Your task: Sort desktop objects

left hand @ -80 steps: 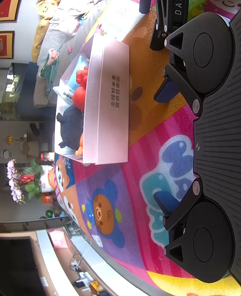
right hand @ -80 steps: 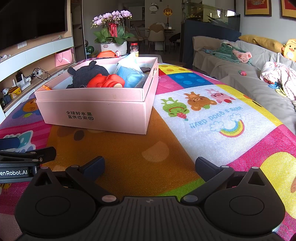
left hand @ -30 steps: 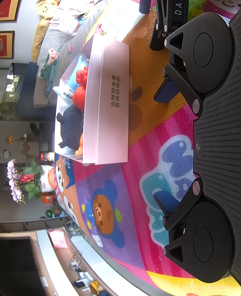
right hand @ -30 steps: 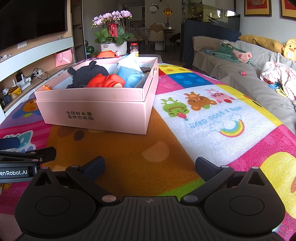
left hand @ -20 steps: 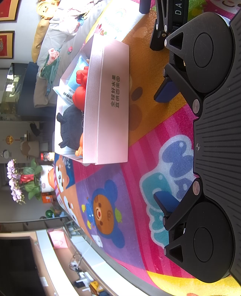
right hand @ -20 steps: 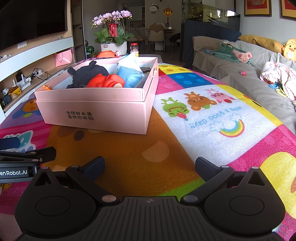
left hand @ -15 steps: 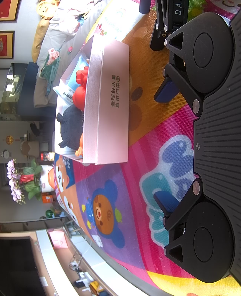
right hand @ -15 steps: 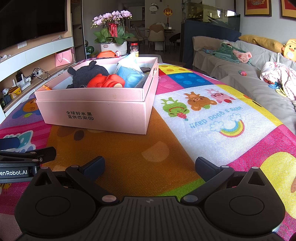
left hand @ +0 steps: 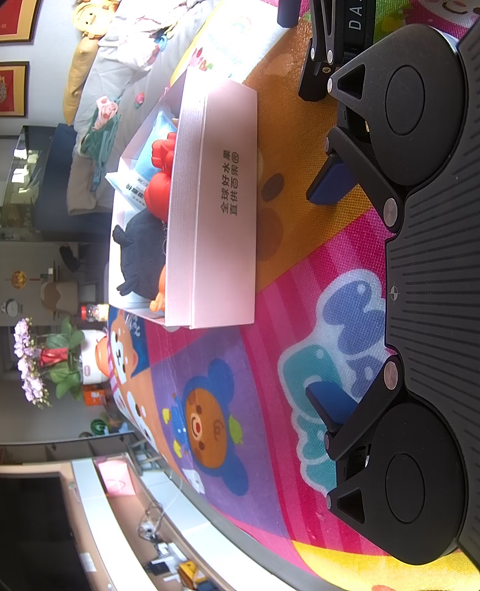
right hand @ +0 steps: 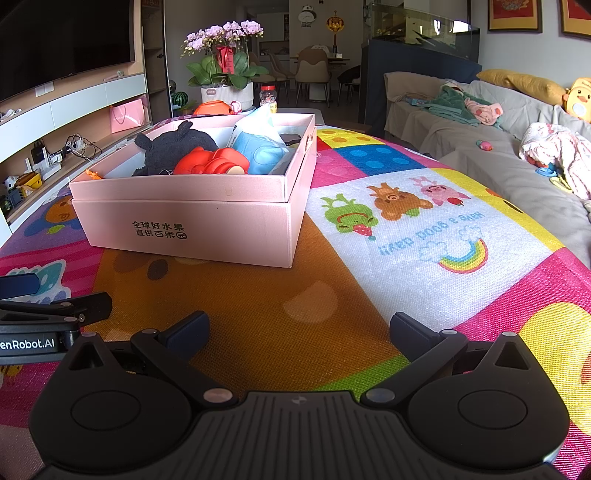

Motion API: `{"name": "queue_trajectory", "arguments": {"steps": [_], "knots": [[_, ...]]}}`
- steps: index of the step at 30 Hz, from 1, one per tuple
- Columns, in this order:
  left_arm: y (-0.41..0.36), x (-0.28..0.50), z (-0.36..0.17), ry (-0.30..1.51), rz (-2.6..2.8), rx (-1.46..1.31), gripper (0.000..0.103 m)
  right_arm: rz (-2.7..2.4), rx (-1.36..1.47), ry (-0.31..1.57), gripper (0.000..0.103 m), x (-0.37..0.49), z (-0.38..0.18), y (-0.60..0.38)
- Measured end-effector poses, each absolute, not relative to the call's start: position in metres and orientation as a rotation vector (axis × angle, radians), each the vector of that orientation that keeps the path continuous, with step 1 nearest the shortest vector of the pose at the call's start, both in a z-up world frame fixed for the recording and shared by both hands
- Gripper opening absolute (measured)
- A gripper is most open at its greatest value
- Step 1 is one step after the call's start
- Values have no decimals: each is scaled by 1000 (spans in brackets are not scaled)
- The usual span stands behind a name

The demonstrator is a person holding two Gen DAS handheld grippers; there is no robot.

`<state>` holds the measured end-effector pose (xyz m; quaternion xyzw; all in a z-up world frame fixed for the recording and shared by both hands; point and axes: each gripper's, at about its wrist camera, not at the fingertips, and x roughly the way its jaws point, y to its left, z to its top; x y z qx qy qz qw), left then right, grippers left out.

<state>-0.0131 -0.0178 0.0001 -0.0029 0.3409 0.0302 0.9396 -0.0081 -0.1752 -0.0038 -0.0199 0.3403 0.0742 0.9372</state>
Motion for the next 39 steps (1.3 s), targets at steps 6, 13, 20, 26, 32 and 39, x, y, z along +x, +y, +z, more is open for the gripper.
{"name": "queue_trajectory", "arguments": {"steps": [6,13,20,26,32,39], "knots": [[-18,-13,0,696,62,-6,103,152,-41,695,103,-8,-4,-175],[-18,-13,0,696,62,-6,103,151,-41,695,103,-8,-4,-175],[-18,-13,0,696,62,-6,103,151,-41,695,103,-8,-4,-175],[-18,-13,0,696,61,-6,103,151,-41,695,103,-8,-4,-175],[-20,-13,0,695,65,5,103,152,-40,695,103,-8,-4,-175],[-19,-17,3,730,56,-6,103,151,-41,695,103,-8,-4,-175]]}}
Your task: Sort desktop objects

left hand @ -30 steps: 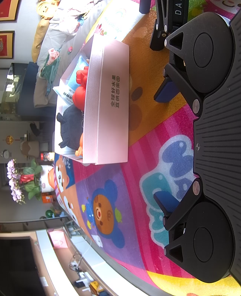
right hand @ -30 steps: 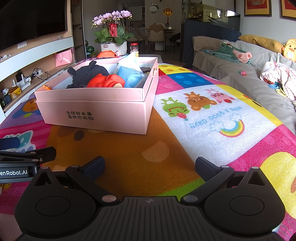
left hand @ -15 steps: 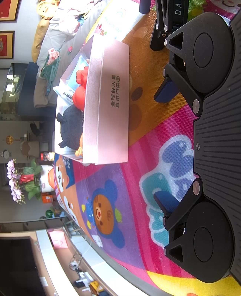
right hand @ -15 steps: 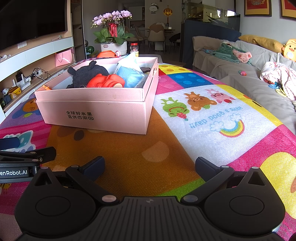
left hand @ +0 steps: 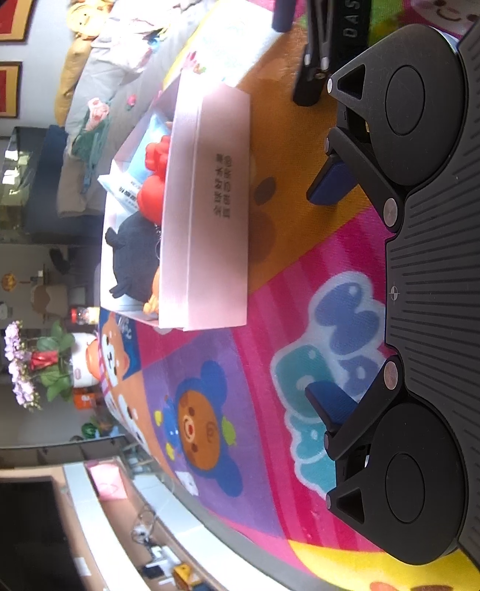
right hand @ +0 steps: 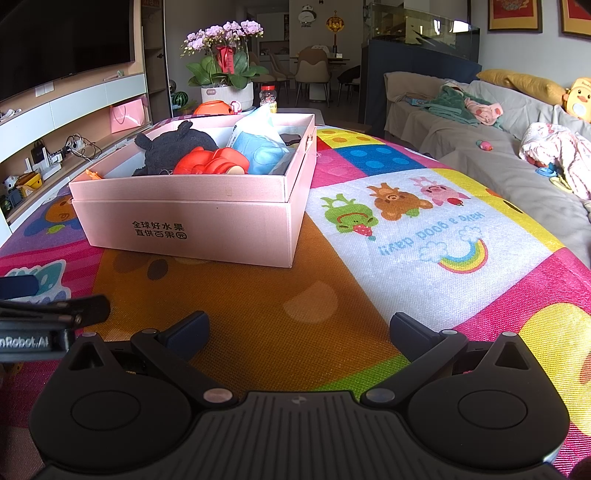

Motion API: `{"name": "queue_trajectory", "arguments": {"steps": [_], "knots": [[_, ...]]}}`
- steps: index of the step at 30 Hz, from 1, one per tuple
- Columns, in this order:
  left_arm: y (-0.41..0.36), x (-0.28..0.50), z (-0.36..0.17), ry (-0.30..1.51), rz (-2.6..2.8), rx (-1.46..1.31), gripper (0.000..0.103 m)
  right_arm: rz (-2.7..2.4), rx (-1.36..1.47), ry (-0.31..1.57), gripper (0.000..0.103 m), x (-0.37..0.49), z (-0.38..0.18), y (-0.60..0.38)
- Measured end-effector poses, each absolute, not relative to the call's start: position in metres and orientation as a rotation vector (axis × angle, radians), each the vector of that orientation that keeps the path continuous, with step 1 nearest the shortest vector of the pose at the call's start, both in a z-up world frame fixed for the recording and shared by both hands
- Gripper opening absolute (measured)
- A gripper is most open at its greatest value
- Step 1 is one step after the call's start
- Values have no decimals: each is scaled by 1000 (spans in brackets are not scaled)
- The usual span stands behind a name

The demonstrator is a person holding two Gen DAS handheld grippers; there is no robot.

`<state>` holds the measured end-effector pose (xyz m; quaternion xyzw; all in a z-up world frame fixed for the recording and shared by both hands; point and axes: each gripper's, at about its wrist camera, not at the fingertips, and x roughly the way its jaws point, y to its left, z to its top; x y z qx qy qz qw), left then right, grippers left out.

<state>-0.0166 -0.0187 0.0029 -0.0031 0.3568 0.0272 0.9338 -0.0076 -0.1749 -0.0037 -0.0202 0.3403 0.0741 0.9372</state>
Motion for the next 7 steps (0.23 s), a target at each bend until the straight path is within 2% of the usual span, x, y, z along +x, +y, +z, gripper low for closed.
{"name": "queue_trajectory", "arguments": {"steps": [7], "knots": [[-17,-15,3,736,48,-15,103,151,-41,695,103,-8,-4,-175]]}}
